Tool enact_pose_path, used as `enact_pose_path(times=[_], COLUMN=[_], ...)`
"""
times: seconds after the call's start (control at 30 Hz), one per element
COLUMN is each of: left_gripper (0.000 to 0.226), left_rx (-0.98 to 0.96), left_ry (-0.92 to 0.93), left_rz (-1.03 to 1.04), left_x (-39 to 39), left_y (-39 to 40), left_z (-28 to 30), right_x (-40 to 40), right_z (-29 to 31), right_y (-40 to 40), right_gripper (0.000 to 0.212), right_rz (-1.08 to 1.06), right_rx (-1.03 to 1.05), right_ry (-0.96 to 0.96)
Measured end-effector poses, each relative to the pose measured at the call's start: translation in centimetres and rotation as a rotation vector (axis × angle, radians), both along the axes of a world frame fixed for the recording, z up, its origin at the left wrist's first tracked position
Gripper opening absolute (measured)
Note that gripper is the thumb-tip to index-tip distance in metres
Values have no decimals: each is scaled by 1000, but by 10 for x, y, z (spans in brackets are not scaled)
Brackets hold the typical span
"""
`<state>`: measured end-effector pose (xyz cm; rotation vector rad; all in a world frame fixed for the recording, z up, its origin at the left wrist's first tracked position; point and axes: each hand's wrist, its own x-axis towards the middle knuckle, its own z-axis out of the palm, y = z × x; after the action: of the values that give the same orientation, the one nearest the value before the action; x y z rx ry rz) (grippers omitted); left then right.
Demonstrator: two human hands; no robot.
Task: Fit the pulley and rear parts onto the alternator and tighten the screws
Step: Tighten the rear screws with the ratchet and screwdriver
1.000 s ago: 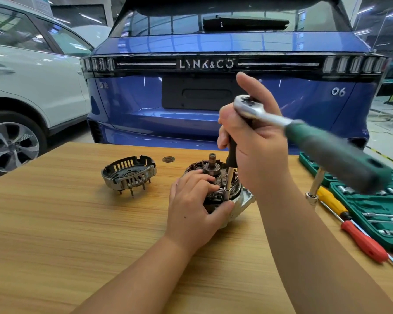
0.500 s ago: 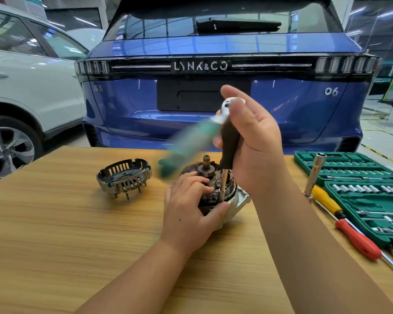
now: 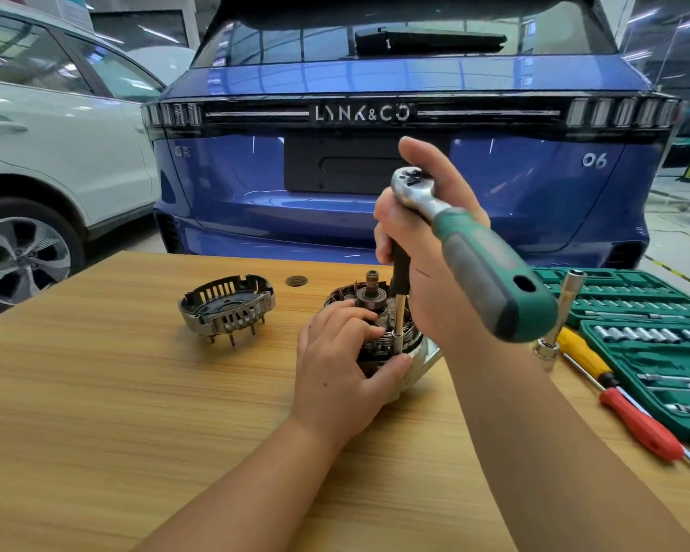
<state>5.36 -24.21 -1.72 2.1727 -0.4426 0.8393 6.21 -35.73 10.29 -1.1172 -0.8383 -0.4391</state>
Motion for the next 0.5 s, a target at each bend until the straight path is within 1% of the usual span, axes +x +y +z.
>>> enact_pose_path(times=[0.07,0.1,0.17,0.2,0.23,0.27,0.3,0.33,0.4,0.43,0.47,0.5], left_gripper=[41,37,32,32,33,34,37,38,39,39,39,39], left_rx=[12,10,-1,-4,-9,-17,-26,-31,-32,-31,-29,-25], left_ry=[7,4,-3,-7,-15,-27,-37,-39,-29,-30,-34,-39], left_rz=[-4,-5,2,7,10,12,14,17,21,23,22,20], left_x=[0,0,0,1,1,1,1,0,0,1,1,1], left_y=[0,0,0,0,-1,-1,-1,-2,-3,-3,-3,-3], left_z=[1,0,0,0,0,0,0,0,-1,-1,-1,-1], right_x=[4,6,8,8,8,7,5,1,-5,-7,-7,-7], right_z=[1,2,4,5,5,6,6,7,9,11,12,13], right_y=[-5,-7,-11,-12,-12,-12,-11,-9,-7,-7,-7,-8], right_gripper=[49,47,29,32,45,52,51,46,26,19,17,20], right_rz=[137,235,369,370,349,319,267,173,-90,-181,-219,-205], right_rx=[19,35,63,74,73,89,105,108,79,69,61,53], right_ry=[61,117,179,182,202,237,258,251,244,254,281,309])
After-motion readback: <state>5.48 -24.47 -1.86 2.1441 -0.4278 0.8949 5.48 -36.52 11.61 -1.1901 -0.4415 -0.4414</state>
